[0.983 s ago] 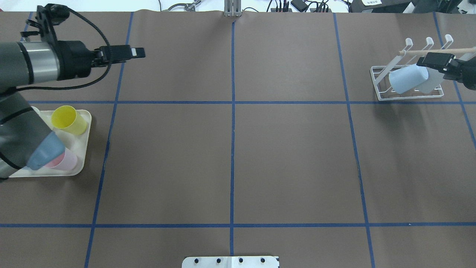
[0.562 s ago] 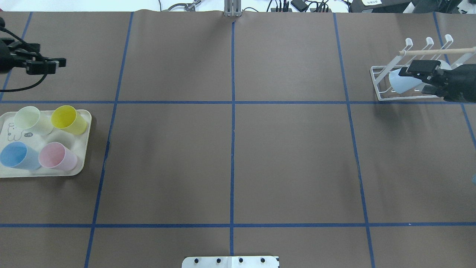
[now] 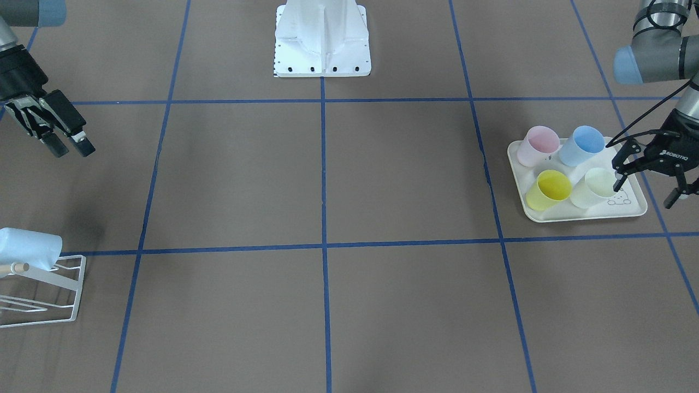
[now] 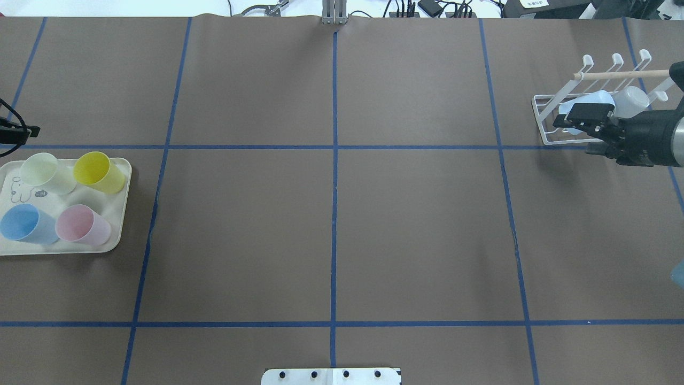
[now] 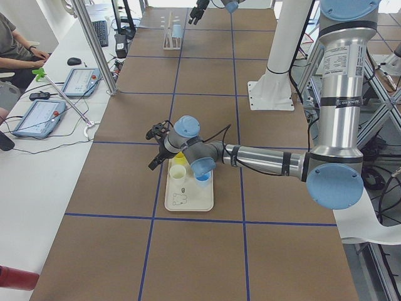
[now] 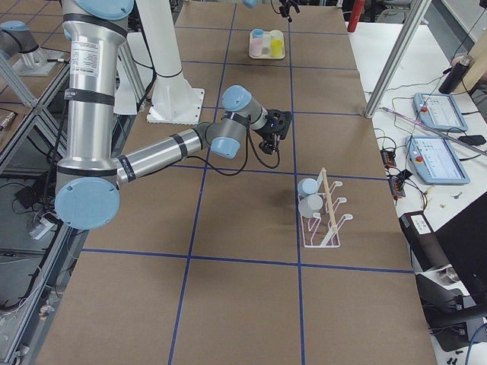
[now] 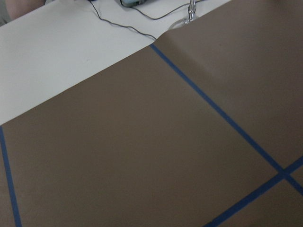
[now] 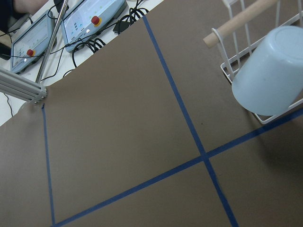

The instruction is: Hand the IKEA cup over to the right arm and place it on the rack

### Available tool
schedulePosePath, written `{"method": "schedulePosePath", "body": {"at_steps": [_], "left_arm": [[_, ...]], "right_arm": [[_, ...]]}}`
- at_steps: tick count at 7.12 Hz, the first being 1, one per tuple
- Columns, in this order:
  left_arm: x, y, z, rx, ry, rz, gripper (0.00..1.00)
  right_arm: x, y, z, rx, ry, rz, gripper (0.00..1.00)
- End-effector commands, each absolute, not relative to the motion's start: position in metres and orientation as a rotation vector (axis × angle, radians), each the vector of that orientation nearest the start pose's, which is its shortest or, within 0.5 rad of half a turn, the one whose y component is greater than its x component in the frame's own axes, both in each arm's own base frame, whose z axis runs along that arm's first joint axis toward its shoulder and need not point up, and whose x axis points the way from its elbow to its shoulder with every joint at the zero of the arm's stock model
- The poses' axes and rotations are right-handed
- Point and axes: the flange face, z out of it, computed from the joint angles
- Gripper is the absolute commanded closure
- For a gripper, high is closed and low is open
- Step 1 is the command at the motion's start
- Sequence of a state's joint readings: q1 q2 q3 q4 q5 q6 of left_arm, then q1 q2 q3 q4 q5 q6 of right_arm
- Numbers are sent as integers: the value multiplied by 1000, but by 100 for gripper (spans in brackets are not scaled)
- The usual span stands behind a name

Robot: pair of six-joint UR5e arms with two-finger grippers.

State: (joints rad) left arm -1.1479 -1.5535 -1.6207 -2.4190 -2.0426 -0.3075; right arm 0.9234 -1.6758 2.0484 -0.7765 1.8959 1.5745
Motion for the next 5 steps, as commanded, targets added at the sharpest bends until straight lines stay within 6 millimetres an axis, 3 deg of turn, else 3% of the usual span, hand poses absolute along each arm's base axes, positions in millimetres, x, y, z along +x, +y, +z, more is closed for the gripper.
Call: {"method": "schedulePosePath", "body": {"at_steps": [1,3,4,5], "left_arm": [[139,-516,569,473,690,287,6],[145,-515,577,326,743,271,6],[146,-512,564,288,783,265,6],[146,-511,564,270,790,225,6]], "right_arm": [[-198,-410,380,241,-1254,624,0],[-206,-405,379,238,-1264,606,0],[-213,-403,380,230,-1263,595,0],[-214,-404,380,230,-1262,595,0]]}}
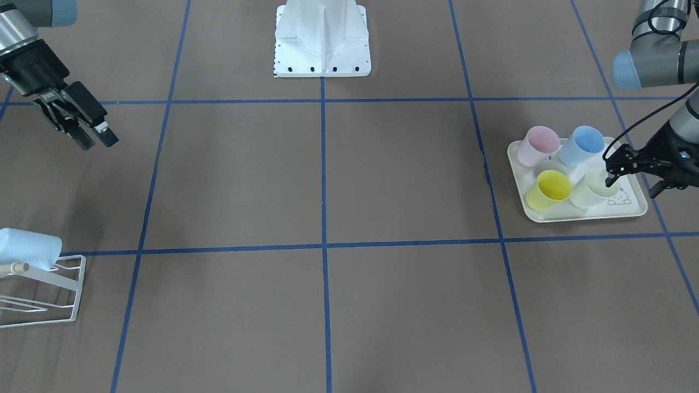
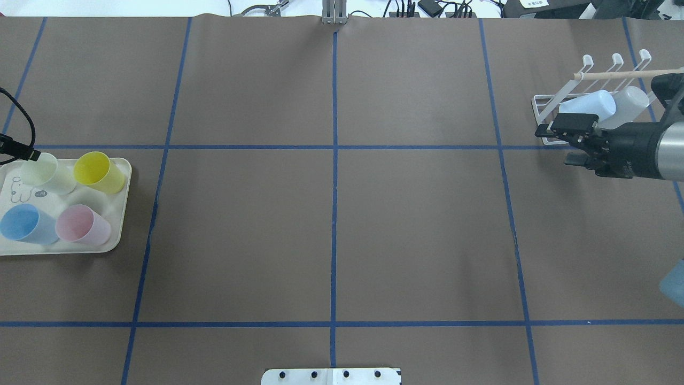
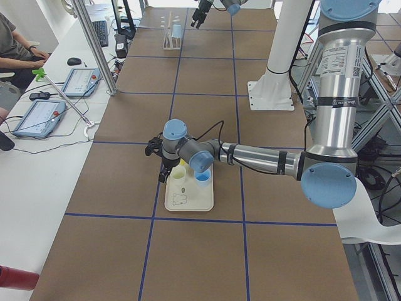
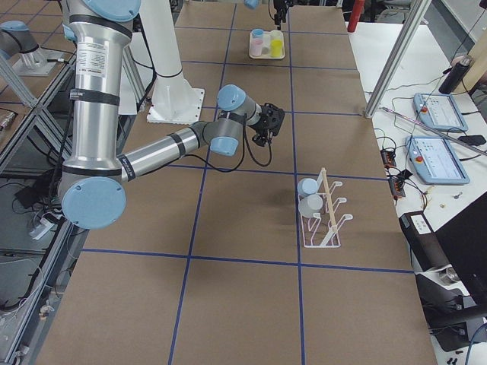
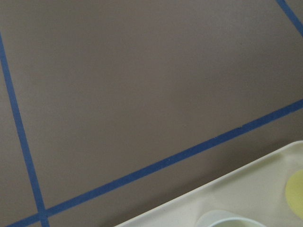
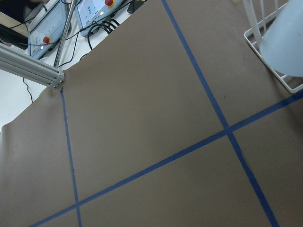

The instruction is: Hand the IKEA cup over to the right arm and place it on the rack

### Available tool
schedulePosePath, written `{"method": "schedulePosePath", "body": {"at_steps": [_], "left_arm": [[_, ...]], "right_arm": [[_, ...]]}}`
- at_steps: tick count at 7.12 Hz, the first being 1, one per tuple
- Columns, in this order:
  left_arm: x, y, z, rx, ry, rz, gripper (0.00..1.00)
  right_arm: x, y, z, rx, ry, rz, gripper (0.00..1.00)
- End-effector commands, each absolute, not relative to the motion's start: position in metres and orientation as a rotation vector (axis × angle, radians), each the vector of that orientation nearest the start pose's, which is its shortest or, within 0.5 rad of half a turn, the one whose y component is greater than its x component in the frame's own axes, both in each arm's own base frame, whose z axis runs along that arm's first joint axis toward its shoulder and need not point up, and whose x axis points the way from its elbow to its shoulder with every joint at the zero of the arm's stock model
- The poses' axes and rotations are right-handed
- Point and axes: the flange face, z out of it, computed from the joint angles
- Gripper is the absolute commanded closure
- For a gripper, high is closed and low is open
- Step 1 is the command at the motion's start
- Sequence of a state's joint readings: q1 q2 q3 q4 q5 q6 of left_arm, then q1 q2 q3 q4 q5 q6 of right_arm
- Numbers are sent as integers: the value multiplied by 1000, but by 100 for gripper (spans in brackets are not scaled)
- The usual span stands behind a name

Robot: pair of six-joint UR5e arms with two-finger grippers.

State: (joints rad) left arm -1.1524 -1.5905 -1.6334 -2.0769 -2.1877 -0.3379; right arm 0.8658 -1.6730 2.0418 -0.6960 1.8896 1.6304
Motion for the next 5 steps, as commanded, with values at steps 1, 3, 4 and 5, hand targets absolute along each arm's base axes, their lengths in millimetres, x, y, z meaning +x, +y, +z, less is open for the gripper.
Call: {"method": "schedulePosePath", "body": {"at_steps": [1,3,4,5], "left_arm": [[144,-509,569,261,783,207,6],[148,-513,579,248,771,206,5],[151,-513,585,235,771,207,2],[151,-514,589,227,769,204,3]], "right_arm": [[-215,-405,381,228,-1261,596,0],[-216,-404,380,227,-1263,593,0],[-216,-404,380,227,-1263,593,0],[-216,-404,380,227,-1263,593,0]]}}
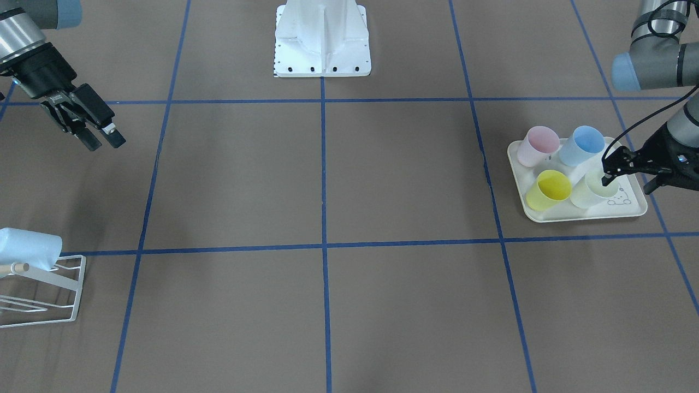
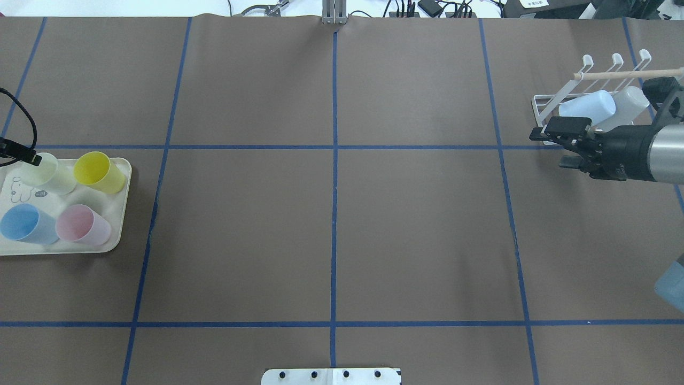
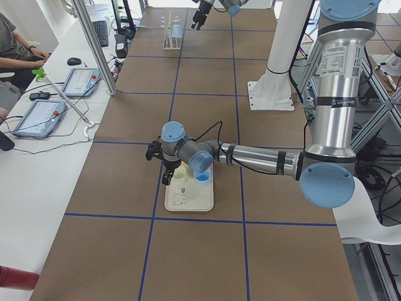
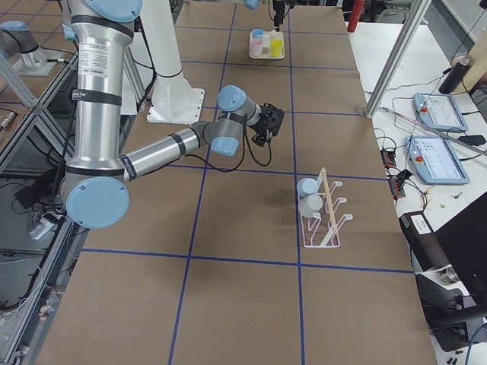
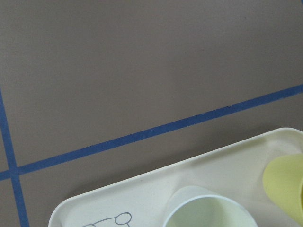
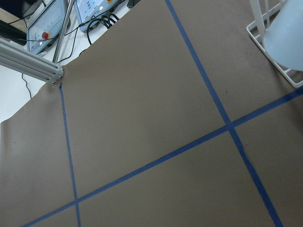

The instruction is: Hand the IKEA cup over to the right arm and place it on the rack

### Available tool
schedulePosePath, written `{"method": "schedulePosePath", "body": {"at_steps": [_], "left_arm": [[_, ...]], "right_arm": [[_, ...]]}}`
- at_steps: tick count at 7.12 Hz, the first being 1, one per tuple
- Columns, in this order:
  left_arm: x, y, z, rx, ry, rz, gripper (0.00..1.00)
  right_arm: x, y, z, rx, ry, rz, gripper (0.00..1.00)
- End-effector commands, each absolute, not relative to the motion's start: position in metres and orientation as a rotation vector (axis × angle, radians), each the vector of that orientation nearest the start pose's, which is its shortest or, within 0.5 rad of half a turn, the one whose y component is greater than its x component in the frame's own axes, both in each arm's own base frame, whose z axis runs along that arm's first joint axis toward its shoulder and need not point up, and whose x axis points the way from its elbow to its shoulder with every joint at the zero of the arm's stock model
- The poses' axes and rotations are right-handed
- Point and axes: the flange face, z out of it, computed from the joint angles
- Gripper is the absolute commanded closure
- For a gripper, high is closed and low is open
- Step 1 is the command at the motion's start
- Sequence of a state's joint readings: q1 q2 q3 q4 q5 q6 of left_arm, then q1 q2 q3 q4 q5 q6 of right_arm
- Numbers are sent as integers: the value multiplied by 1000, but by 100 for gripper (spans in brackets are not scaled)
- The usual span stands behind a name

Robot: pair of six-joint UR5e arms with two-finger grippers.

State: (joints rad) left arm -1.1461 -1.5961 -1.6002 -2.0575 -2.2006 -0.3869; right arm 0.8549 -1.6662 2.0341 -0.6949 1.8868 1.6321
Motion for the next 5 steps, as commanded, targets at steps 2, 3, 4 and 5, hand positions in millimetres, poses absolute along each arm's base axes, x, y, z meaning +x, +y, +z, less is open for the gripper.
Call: {"method": "schedulePosePath", "body": {"at_steps": [2,3,4,5], "left_arm": [[156,-513,599,207,762,205,11],[158,-513,604,196,762,205,17],[169,-509,607,184,763,224,31],[173,-507,611,173,767,230,48]], "right_arm": [[-218,-404,380,225,-1263,591,0],[-219,-405,381,226,-1261,592,0],[-219,-405,381,223,-1262,592,0],[-219,-405,381,224,-1263,592,0]]}}
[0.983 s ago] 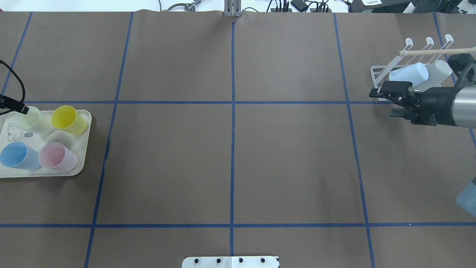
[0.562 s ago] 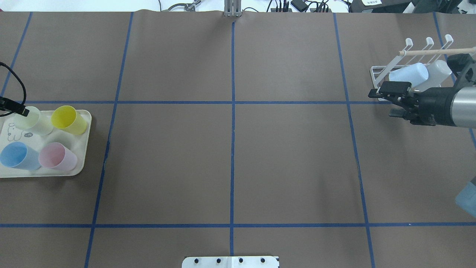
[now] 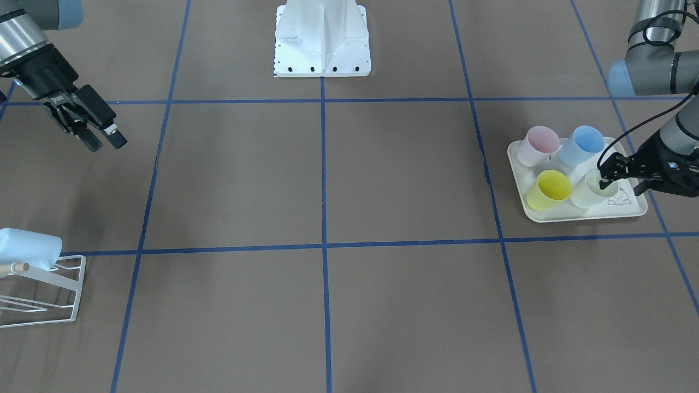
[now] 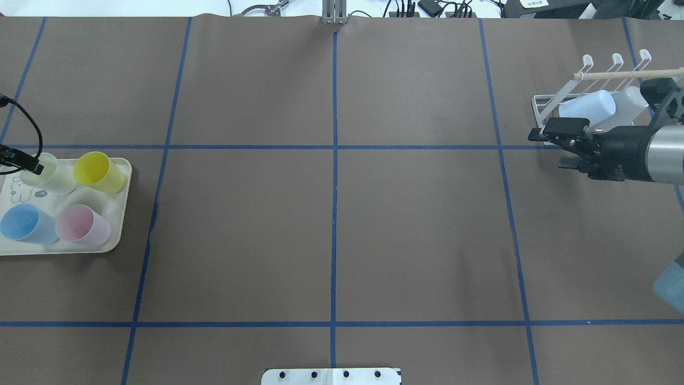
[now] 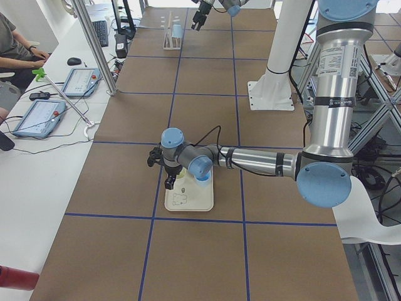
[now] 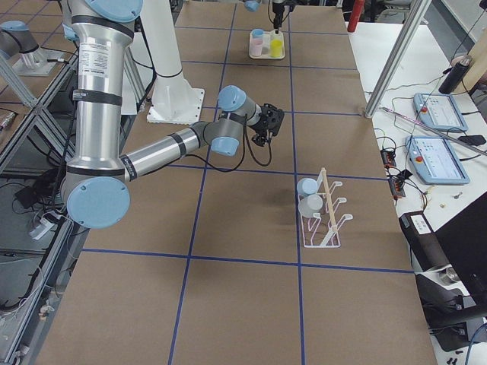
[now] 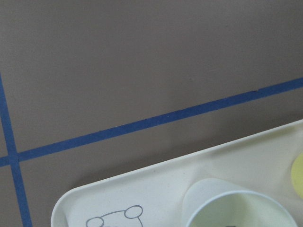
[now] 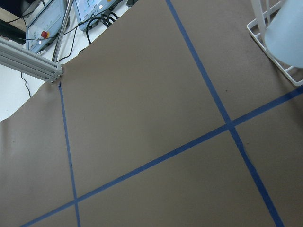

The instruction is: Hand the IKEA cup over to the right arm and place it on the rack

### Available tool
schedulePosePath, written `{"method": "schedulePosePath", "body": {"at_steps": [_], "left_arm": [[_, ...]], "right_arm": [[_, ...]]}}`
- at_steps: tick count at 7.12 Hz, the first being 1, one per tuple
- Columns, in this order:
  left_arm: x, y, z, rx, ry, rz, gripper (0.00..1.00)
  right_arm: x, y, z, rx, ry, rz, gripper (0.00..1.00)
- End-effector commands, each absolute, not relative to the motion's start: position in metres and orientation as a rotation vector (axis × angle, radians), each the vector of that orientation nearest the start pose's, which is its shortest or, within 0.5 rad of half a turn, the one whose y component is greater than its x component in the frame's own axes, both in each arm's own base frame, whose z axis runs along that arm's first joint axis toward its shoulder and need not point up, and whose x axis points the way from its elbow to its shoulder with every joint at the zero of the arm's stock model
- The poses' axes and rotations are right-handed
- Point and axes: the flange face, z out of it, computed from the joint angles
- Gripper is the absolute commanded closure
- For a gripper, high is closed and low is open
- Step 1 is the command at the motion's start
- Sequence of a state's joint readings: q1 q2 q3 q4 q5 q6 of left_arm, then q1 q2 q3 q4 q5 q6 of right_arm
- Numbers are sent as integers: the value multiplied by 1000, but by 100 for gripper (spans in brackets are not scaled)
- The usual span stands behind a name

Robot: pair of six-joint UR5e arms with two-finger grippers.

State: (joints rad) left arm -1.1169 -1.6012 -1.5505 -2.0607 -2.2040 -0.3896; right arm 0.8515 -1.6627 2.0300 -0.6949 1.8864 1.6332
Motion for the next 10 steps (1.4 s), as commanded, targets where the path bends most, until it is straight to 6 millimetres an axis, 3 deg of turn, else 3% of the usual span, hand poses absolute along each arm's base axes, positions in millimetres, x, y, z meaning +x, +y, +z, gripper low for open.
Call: {"method": "schedulePosePath", "body": {"at_steps": [1,2,4,5,6,7,8,9,10], "left_arm": [[173,-507,612,169,770,230,71],[173,-506,612,171,771,237,100],[170,-502,612,138,792,239,100],[154,-506,584,151,840,222,100],[110,-512,549,218,845,161,100],[85,-509,538,237,836,111,100],[76,-510,522,264,839,97,100],[76,-507,494,278,865,40,100],[78,-500,450,283,920,-73,100]], "right_arm": [[-219,-406,382,224,-1260,594,0],[-220,-406,381,225,-1262,593,0],[-220,-406,381,225,-1262,593,0],[-219,-406,381,225,-1263,593,0],[-219,-406,381,224,-1263,594,0],[-221,-406,382,222,-1260,594,0],[-225,-409,380,228,-1263,595,0],[-227,-409,379,229,-1265,595,0],[-228,-409,376,223,-1273,605,0]]}}
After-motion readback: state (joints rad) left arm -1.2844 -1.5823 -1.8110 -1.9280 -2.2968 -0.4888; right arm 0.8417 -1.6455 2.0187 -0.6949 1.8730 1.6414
